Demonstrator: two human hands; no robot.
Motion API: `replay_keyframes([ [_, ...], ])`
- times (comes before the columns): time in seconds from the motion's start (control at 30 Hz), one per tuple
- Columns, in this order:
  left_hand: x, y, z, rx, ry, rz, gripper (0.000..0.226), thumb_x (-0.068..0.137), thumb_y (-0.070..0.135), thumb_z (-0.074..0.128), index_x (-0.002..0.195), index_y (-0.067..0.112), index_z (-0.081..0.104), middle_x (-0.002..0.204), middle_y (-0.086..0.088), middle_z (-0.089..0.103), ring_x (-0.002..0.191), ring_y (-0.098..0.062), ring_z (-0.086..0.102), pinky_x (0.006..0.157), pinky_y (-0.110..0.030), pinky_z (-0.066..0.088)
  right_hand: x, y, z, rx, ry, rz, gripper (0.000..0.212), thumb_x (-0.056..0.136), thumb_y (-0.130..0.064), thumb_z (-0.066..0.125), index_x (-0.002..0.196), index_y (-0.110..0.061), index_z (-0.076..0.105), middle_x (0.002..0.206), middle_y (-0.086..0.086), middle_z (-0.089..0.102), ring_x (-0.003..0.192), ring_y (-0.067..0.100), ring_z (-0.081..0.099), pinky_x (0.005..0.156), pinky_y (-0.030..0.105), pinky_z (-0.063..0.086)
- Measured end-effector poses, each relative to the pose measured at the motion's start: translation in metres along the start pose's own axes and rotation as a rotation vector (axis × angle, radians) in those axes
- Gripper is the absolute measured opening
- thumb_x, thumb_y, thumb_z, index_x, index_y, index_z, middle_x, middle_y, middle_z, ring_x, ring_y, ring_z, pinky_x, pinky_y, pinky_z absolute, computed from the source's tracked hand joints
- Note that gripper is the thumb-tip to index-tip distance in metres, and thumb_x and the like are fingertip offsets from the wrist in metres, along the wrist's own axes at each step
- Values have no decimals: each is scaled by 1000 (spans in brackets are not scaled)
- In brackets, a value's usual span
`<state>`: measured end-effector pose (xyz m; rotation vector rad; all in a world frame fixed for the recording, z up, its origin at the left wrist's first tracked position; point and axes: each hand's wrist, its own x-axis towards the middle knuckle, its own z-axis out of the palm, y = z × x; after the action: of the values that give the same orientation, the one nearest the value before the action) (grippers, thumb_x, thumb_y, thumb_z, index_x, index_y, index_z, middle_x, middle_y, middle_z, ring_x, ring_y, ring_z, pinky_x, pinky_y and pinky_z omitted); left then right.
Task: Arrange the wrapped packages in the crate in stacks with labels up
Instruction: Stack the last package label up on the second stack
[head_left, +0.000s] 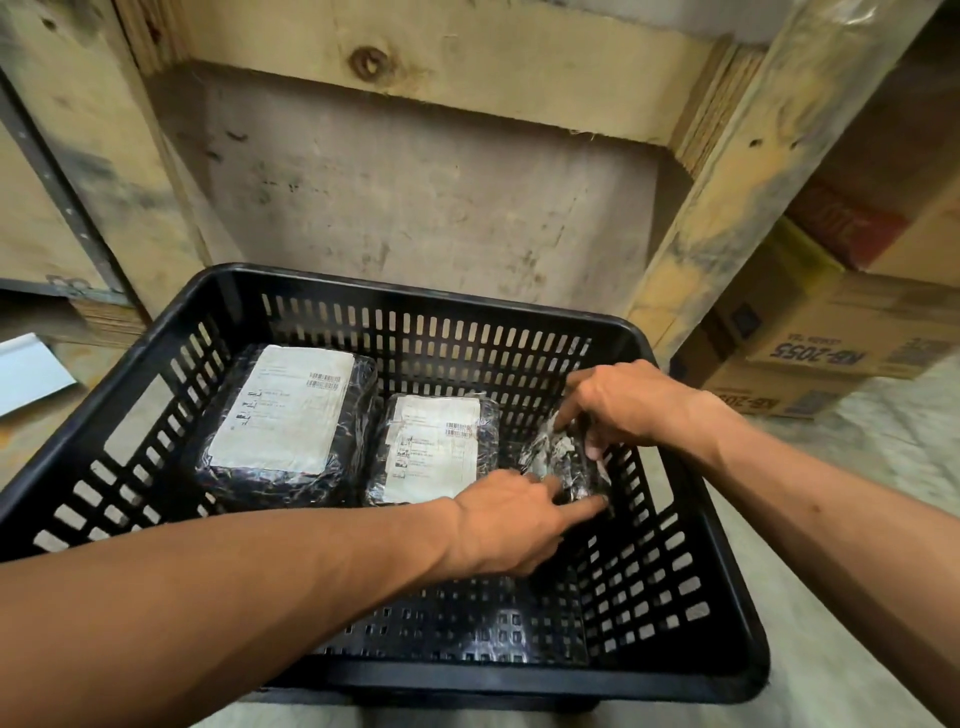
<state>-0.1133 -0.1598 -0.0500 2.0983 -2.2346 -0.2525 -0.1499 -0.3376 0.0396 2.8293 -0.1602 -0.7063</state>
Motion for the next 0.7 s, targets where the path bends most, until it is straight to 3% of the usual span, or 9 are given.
replay_keyframes([
  [0.13,-16,-12,2,-191,99,-80,41,104,34,46,142,31,30,94,-2,52,57,-9,53,44,-20,38,10,4,3,151,40,-32,49,86,-51,74,131,-59,59,135,-4,51,119,20,58,87,41,49],
  [0.2,-21,-13,4,-268,148,-189,49,103,42,49,147,34,27,86,5,47,52,-3,48,43,-17,39,16,3,6,258,13,-29,51,83,-57,74,132,-60,58,142,-1,53,129,23,54,96,44,45],
  [0.27,-23,-7,8,-349,166,-315,66,100,53,50,156,37,18,77,10,44,51,-3,50,58,-29,56,24,-1,10,404,-20,-46,53,83,-53,77,134,-53,61,149,2,56,138,26,48,108,42,40],
  [0.33,-22,-1,12,-422,169,-427,73,96,62,51,157,38,19,74,5,52,63,-13,62,85,-41,58,30,-4,14,509,-43,-72,53,85,-48,76,136,-49,62,152,2,55,142,25,47,110,31,34],
  [0.4,-20,3,13,-503,181,-522,75,92,64,56,156,41,23,94,-5,60,75,-23,67,96,-43,54,34,-4,17,554,-53,-85,50,88,-46,75,136,-49,61,152,0,55,140,22,48,103,23,32],
  [0.47,-17,8,13,-586,208,-580,75,92,58,62,155,44,25,120,-11,55,71,-19,67,101,-42,52,38,-2,18,615,-60,-87,48,89,-45,75,134,-51,62,152,-2,55,139,21,48,102,26,32],
  [0.53,-16,14,14,-690,256,-617,71,94,47,66,154,44,29,131,-10,48,71,-18,68,106,-40,49,40,0,19,676,-45,-91,46,87,-43,77,130,-51,65,152,-3,55,138,21,48,103,30,33],
  [0.6,-17,15,16,-762,312,-627,61,99,32,64,152,42,37,126,-8,52,72,-15,68,97,-29,54,41,0,19,714,-19,-88,43,84,-42,80,124,-52,68,151,-3,56,137,21,48,105,34,35],
  [0.7,-22,10,15,-823,365,-613,54,101,20,59,151,36,44,117,-6,54,51,-1,50,68,-9,50,41,0,18,732,13,-85,41,81,-44,81,121,-51,71,149,-4,58,136,20,50,107,36,36],
])
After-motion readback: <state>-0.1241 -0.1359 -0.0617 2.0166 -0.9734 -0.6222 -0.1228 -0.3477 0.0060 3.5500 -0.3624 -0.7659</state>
